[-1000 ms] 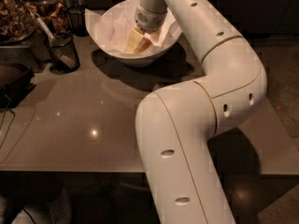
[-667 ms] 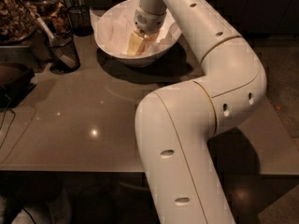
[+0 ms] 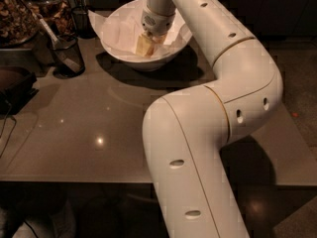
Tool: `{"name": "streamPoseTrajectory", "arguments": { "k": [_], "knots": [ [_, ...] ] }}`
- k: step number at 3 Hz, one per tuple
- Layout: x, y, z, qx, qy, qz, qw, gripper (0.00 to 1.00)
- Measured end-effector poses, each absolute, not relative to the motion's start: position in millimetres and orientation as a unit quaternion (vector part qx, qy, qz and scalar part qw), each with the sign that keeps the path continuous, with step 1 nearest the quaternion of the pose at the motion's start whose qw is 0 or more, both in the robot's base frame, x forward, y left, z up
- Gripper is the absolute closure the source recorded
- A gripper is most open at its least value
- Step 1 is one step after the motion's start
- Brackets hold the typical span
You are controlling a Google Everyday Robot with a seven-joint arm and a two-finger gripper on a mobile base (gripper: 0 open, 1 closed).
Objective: Pick orange from white bowl
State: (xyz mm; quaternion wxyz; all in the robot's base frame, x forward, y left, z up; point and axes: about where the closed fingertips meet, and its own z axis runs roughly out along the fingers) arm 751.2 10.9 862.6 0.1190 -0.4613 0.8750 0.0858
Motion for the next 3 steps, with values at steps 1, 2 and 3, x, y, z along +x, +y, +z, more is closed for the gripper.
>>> {"name": "streamPoseTrajectory", "arguments": {
  "k": [1,2,3],
  "knots": [
    [756,15,871,-0.463,0.872,0.081,0.139,1.0],
    [750,21,904,-0.478,0.856,0.067,0.182,1.0],
    [729,24,938,-0.495,0.84,0.057,0.216,1.0]
  ]
}}
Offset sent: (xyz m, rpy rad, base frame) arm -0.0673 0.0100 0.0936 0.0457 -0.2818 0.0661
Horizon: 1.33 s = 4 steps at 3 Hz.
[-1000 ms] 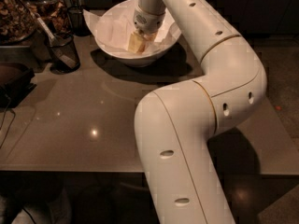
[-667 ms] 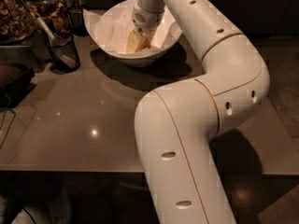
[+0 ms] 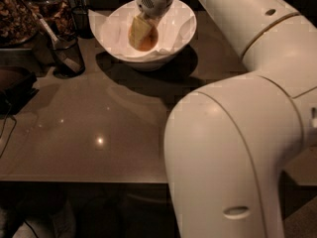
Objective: Pick orange from white bowl
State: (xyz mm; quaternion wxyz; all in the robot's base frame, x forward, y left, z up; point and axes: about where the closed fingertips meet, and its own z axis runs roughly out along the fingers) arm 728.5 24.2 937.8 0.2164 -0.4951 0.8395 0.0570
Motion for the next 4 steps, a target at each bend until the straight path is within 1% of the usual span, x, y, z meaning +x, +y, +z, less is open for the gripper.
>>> {"name": "streamPoseTrajectory", "arguments": {
  "k": [1,2,3,4],
  "knots": [
    [693,29,969,-0.522,0.813,0.052,0.253,1.0],
    [682,31,970,-0.526,0.811,0.053,0.251,1.0],
    [673,50,982,-0.527,0.806,0.039,0.266,1.0],
    [638,62,999,-0.508,0.81,0.039,0.29,1.0]
  ]
}}
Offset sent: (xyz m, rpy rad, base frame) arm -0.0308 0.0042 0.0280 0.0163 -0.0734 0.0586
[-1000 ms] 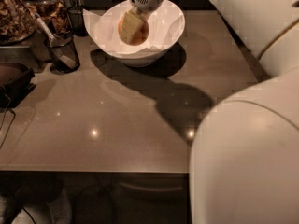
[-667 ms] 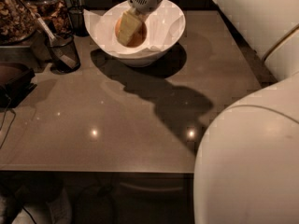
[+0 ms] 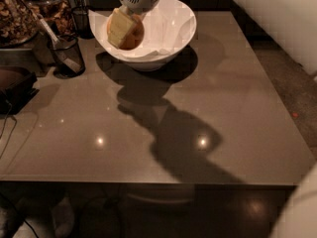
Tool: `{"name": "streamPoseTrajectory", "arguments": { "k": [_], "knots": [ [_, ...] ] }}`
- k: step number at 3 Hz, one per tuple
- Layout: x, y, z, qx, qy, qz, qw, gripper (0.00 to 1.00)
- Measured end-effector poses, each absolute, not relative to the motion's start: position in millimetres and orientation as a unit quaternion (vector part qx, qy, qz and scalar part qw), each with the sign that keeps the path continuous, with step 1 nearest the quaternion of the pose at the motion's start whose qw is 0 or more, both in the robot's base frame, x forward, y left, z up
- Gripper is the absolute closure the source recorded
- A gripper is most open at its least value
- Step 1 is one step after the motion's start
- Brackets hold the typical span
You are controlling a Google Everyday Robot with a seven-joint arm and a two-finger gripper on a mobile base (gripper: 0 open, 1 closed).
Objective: Pick orange from white bowl
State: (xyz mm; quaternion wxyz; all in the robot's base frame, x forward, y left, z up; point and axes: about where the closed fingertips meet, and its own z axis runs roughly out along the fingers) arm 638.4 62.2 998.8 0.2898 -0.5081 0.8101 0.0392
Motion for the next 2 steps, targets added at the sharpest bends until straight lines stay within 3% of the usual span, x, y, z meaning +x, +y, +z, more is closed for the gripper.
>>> {"name": "streamPoseTrajectory", "arguments": {
  "k": [1,2],
  "knots": [
    [589.4,65.0,994.6,-0.467,0.83,0.04,0.303,1.0],
    [589.5,65.2,995.5,-0.468,0.829,0.04,0.304,1.0]
  ]
}}
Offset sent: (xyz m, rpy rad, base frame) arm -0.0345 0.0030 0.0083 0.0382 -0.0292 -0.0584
